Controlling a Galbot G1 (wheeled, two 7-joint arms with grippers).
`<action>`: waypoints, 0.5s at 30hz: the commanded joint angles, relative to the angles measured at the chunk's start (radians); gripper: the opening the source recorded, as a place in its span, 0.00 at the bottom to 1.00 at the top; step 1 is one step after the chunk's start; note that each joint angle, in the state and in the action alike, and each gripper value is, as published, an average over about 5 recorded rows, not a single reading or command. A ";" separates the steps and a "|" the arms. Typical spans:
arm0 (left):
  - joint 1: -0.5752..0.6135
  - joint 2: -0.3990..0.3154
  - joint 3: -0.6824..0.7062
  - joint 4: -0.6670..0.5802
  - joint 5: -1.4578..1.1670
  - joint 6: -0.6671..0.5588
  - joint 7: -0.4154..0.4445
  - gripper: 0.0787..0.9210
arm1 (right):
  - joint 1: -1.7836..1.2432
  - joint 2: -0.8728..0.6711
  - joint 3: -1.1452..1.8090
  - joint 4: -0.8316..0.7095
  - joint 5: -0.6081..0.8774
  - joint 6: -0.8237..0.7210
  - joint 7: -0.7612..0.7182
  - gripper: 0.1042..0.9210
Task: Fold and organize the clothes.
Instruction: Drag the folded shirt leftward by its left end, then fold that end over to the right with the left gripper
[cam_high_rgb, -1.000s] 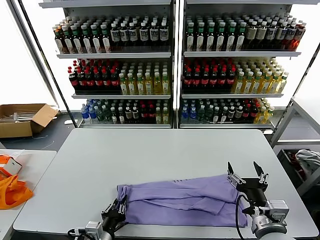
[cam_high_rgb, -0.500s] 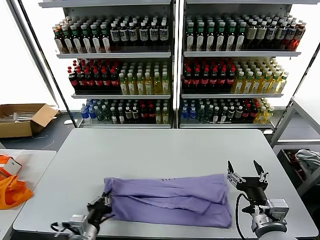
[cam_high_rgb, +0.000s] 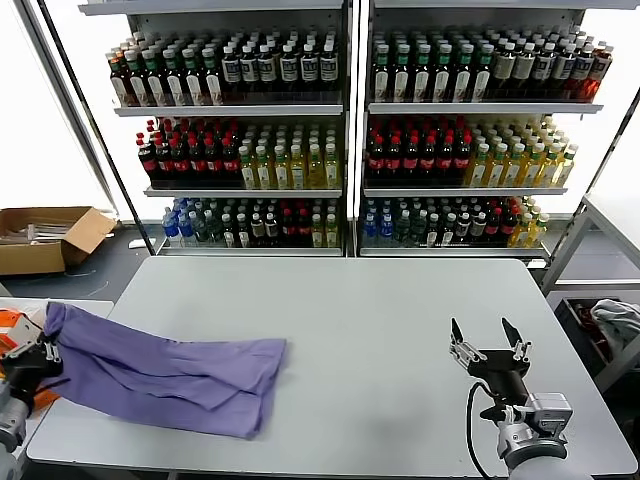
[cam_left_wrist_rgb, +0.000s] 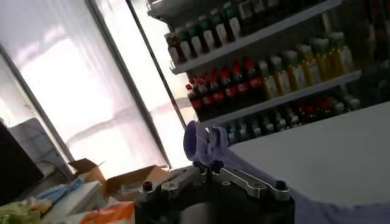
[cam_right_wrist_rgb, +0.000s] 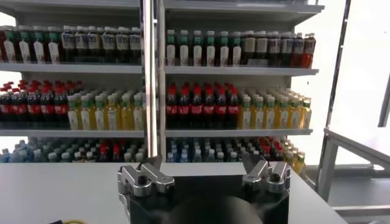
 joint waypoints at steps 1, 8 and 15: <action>0.012 -0.194 0.331 -0.144 0.107 0.031 -0.001 0.02 | -0.023 0.017 -0.005 0.001 -0.017 0.005 -0.001 0.88; -0.020 -0.303 0.605 -0.215 0.120 0.148 -0.088 0.02 | -0.059 0.037 0.001 0.019 -0.032 0.010 -0.002 0.88; -0.039 -0.297 0.632 -0.203 0.091 0.172 -0.096 0.02 | -0.088 0.059 -0.011 0.028 -0.058 0.027 -0.004 0.88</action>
